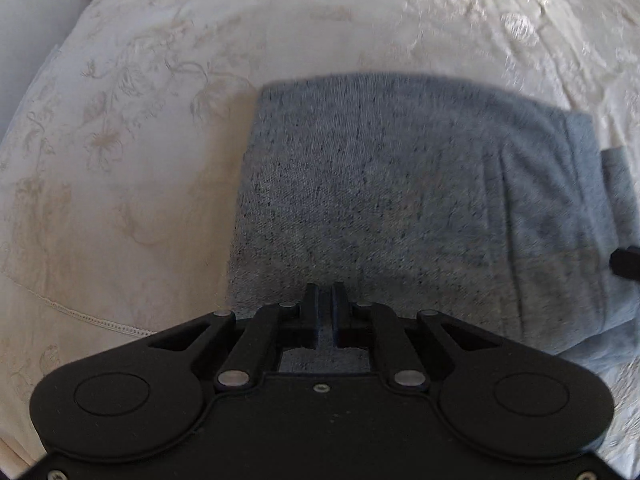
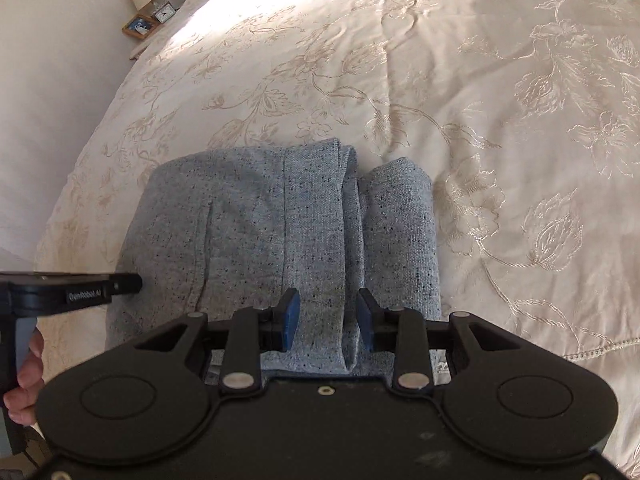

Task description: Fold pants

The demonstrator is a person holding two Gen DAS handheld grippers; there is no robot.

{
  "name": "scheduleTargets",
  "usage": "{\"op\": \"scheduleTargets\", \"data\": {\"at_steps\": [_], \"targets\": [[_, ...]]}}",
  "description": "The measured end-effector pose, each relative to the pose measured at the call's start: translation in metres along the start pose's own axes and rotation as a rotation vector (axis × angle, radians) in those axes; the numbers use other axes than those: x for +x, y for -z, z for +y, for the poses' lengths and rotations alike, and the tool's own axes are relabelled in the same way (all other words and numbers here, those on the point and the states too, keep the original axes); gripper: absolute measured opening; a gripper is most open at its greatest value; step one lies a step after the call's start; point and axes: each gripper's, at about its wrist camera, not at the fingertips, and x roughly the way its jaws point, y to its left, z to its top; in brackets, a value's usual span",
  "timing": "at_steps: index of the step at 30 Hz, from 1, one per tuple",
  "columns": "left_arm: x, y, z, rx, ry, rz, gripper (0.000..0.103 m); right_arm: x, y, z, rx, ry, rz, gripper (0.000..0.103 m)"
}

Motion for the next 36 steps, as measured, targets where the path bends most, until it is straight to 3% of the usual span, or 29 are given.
{"op": "scheduleTargets", "data": {"at_steps": [5, 13, 16, 19, 20, 21, 23, 25, 31, 36], "targets": [[0.021, 0.011, 0.005, 0.067, -0.004, -0.001, 0.012, 0.022, -0.005, -0.005, 0.049, -0.018, 0.044, 0.036], [0.027, 0.014, 0.034, -0.032, 0.135, 0.037, 0.01, 0.043, -0.013, -0.006, 0.134, -0.057, 0.03, 0.038], [0.026, 0.018, 0.036, -0.026, 0.144, 0.032, 0.009, 0.05, -0.015, -0.006, 0.168, -0.1, 0.018, 0.039], [0.019, 0.022, 0.036, -0.011, 0.139, 0.017, 0.009, 0.054, -0.016, 0.001, 0.159, -0.089, 0.017, 0.039], [0.015, 0.024, 0.035, -0.01, 0.138, 0.008, 0.01, 0.054, -0.016, 0.004, 0.151, -0.08, 0.013, 0.034], [0.01, 0.025, 0.036, -0.015, 0.14, -0.002, 0.01, 0.052, -0.016, 0.006, 0.148, -0.075, 0.008, 0.031], [-0.004, 0.029, 0.042, -0.046, 0.159, -0.037, 0.011, 0.047, -0.019, 0.016, 0.131, -0.037, -0.009, 0.012], [-0.02, 0.036, 0.052, -0.084, 0.177, -0.079, 0.013, 0.034, -0.021, 0.025, 0.11, -0.029, -0.041, 0.011], [-0.052, 0.053, 0.088, -0.176, 0.136, -0.131, 0.014, -0.024, -0.021, 0.051, 0.016, -0.046, -0.147, 0.007], [-0.063, 0.051, 0.1, -0.182, 0.079, -0.137, 0.013, -0.05, -0.01, 0.036, 0.004, 0.055, -0.173, 0.007]]}}
